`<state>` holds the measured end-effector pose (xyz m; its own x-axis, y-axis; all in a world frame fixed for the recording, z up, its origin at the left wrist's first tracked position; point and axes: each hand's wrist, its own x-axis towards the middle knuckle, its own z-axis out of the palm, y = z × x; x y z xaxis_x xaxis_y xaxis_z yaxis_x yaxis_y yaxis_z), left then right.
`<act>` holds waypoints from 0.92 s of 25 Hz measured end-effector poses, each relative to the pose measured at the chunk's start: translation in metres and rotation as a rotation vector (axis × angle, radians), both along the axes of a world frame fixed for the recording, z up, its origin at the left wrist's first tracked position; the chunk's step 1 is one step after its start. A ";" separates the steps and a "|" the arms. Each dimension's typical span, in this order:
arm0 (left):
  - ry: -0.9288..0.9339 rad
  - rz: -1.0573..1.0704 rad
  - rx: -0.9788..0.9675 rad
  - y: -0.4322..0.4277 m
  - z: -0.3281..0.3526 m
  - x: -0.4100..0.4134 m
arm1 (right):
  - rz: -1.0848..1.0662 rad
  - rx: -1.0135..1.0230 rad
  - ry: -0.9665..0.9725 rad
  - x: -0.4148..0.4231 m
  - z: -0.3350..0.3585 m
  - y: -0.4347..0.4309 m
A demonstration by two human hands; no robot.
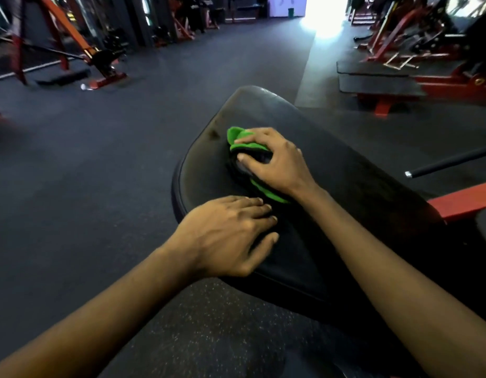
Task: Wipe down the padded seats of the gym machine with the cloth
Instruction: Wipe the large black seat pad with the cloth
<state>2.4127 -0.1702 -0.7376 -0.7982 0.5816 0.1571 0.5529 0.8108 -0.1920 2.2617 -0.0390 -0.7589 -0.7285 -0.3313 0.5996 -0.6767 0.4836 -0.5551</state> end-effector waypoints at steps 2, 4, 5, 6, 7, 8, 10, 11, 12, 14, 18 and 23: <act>-0.014 -0.025 0.025 -0.002 -0.002 0.000 | 0.010 0.005 0.018 -0.029 0.030 -0.033; -0.034 -0.036 0.015 -0.003 -0.002 -0.001 | 0.075 0.058 0.031 -0.038 0.047 -0.065; -0.045 -0.039 0.002 -0.003 -0.003 -0.002 | 0.146 0.093 0.070 -0.033 0.050 -0.079; -0.056 -0.037 -0.013 -0.003 -0.003 -0.004 | 0.215 0.119 0.117 -0.030 0.048 -0.089; -0.070 -0.030 -0.027 -0.002 -0.003 -0.006 | 0.272 0.114 0.139 -0.030 0.045 -0.092; -0.089 -0.021 -0.039 -0.002 -0.003 -0.007 | 0.302 0.072 0.141 -0.039 0.042 -0.091; -0.133 0.010 -0.070 0.001 -0.003 -0.010 | 0.219 -0.018 0.105 -0.066 0.040 -0.079; -0.144 0.028 -0.085 0.002 -0.002 -0.011 | 0.124 -0.045 0.065 -0.079 0.038 -0.072; -0.156 0.040 -0.102 0.002 -0.001 -0.011 | 0.033 -0.069 0.021 -0.088 0.033 -0.064; -0.175 0.044 -0.130 0.003 0.000 -0.011 | -0.072 -0.094 -0.025 -0.084 0.024 -0.048; -0.139 0.045 -0.149 0.003 0.001 -0.009 | 0.124 0.021 0.071 -0.010 -0.002 -0.013; -0.172 0.052 -0.164 0.005 0.005 -0.008 | 0.131 0.029 0.145 -0.065 0.018 -0.032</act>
<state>2.4050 -0.1654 -0.7327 -0.8346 0.5454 -0.0775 0.5472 0.8047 -0.2300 2.1971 -0.0710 -0.7412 -0.5846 -0.4363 0.6840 -0.8069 0.4006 -0.4342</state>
